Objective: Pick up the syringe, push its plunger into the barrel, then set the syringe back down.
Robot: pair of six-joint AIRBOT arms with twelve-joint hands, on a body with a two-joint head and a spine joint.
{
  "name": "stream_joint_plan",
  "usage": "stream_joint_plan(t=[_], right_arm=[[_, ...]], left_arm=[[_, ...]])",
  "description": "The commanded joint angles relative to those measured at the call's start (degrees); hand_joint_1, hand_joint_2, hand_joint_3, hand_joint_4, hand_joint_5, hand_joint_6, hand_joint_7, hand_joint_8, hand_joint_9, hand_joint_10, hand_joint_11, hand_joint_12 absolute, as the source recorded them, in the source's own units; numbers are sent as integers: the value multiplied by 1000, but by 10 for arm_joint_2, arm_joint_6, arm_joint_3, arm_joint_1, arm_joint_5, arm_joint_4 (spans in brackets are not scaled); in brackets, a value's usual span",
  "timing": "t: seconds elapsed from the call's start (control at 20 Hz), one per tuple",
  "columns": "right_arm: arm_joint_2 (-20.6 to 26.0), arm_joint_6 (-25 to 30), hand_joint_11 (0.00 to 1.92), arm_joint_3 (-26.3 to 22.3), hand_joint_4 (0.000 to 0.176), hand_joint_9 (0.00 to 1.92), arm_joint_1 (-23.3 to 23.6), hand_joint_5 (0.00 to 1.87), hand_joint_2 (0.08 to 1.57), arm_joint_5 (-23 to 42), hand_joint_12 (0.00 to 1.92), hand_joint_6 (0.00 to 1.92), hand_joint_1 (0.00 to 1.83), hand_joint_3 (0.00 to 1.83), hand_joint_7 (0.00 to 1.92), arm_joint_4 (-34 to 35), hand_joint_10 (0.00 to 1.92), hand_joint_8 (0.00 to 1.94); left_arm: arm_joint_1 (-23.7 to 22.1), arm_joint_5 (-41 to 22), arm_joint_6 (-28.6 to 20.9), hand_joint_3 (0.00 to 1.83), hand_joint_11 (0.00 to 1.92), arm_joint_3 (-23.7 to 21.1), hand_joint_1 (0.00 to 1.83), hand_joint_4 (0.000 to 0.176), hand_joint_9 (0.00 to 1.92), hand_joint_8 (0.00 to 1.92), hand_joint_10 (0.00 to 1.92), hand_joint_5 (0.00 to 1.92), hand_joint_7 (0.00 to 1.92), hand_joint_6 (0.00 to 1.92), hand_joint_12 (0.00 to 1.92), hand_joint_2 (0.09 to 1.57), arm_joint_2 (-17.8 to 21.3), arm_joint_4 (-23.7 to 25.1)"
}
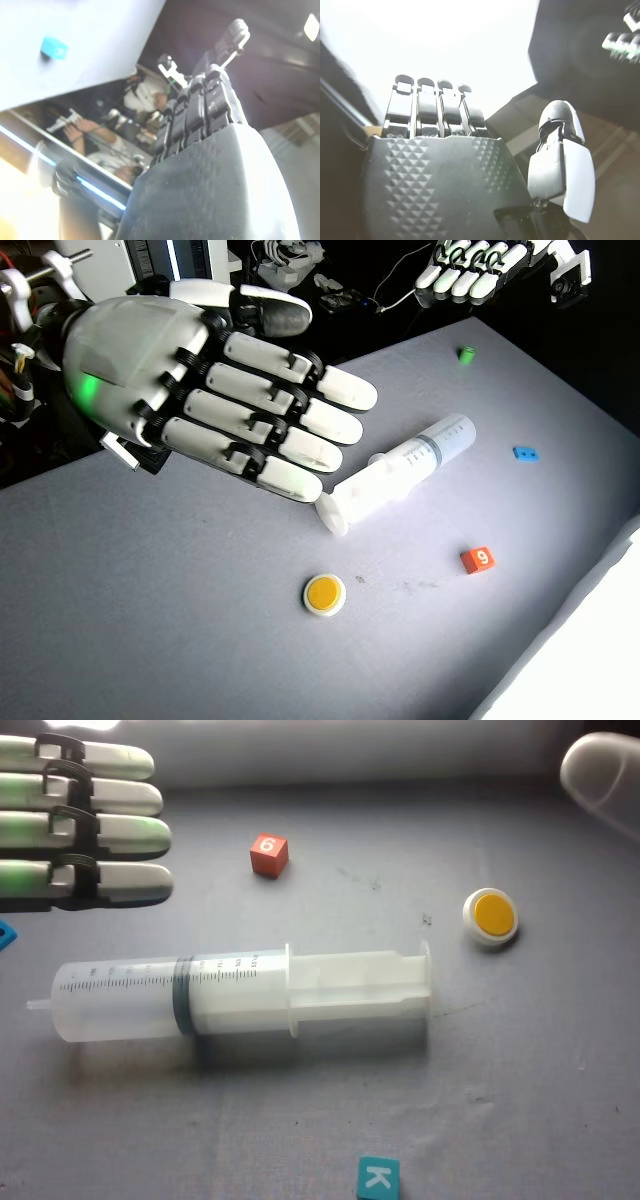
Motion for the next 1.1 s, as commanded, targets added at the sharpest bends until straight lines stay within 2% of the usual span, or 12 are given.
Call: stream_joint_plan(t=[0.0,0.1,0.2,0.3,0.35,0.4,0.55,0.75,0.8,1.05], right_arm=[[0,24,0,-1,0,0,-1,0,1105,87,0,0,0,10,0,-16,0,0],[-4,50,0,-1,0,0,-14,0,1114,113,0,0,0,13,0,-13,0,0],[-13,69,0,-1,0,0,-45,0,1122,169,0,0,0,14,0,-18,0,0],[-16,78,0,-1,0,0,-71,6,1128,203,0,2,0,14,0,-42,0,0],[-16,80,0,-1,0,0,-78,0,1121,210,0,0,0,10,0,-55,0,0],[-16,80,0,-1,0,0,-78,10,1131,210,0,4,0,14,0,-56,0,0],[-16,80,0,-1,0,0,-78,0,1146,210,0,0,0,16,0,-51,0,0],[-16,81,0,-1,0,0,-75,0,1168,209,0,0,0,19,0,-51,0,0],[-16,82,0,-1,0,0,-73,26,1178,205,0,11,4,22,0,-51,0,0],[-14,83,0,-2,0,0,-75,0,1183,169,0,0,0,16,0,-44,0,0]], left_arm=[[-1,-24,10,0,11,-6,1322,0,0,0,0,0,0,0,5,893,0,-55],[6,-24,14,0,8,-7,1366,0,0,0,0,0,0,0,5,921,5,-38],[2,-2,-16,0,2,-9,1382,0,0,0,0,0,0,0,1,931,6,-49],[2,-2,-17,0,11,-11,1310,0,0,0,0,0,0,0,5,945,5,-33],[2,4,-17,0,16,-16,1289,0,0,0,0,0,0,0,8,950,6,-19],[1,12,-21,0,2,-21,1341,0,0,0,0,0,0,0,1,958,6,-17],[-6,47,-35,13,0,-29,1327,0,0,0,0,0,0,0,0,989,6,-17],[-20,157,-66,9,0,-60,1356,0,0,0,0,0,0,0,0,985,17,-21],[-17,202,-77,7,0,-77,1414,0,0,0,0,0,0,0,0,984,26,-28],[-9,386,-124,0,0,-139,1310,0,0,0,0,0,0,0,0,973,48,-57]])
